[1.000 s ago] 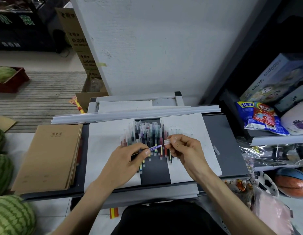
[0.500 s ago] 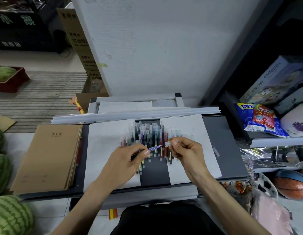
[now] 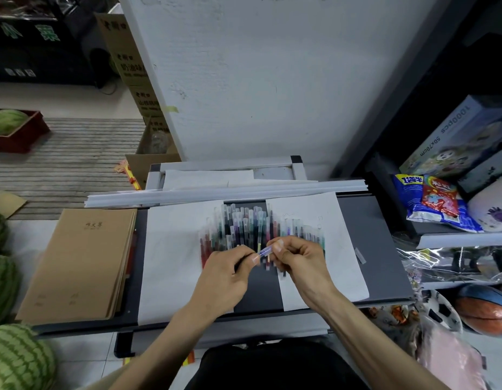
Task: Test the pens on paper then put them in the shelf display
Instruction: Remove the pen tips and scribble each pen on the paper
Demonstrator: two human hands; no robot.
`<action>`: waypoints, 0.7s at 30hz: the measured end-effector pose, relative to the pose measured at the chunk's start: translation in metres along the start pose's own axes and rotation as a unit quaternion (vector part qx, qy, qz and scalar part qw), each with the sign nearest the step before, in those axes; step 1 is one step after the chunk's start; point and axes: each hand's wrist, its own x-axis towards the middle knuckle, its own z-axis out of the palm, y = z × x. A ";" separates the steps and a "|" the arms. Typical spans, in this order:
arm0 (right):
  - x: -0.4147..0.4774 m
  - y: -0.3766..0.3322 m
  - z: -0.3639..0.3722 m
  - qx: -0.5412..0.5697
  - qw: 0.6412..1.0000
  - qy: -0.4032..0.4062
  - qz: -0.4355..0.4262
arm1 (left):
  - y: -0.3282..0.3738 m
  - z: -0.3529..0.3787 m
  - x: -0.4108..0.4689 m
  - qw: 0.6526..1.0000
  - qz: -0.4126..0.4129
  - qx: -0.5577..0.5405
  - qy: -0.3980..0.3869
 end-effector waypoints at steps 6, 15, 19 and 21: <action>0.006 0.016 0.002 -0.016 0.995 -0.029 0.098 | 0.005 0.026 0.011 0.996 -0.092 -0.018 0.001; 0.071 0.009 -0.017 -0.320 0.940 0.016 0.117 | -0.044 -0.002 0.006 0.979 -0.175 0.099 -0.021; 0.099 0.016 -0.026 -0.473 0.875 0.047 0.093 | -0.082 -0.045 -0.002 0.941 -0.265 0.200 0.071; 0.107 0.021 -0.026 -0.510 0.853 0.059 0.088 | -0.100 -0.071 -0.007 0.913 -0.308 0.253 0.089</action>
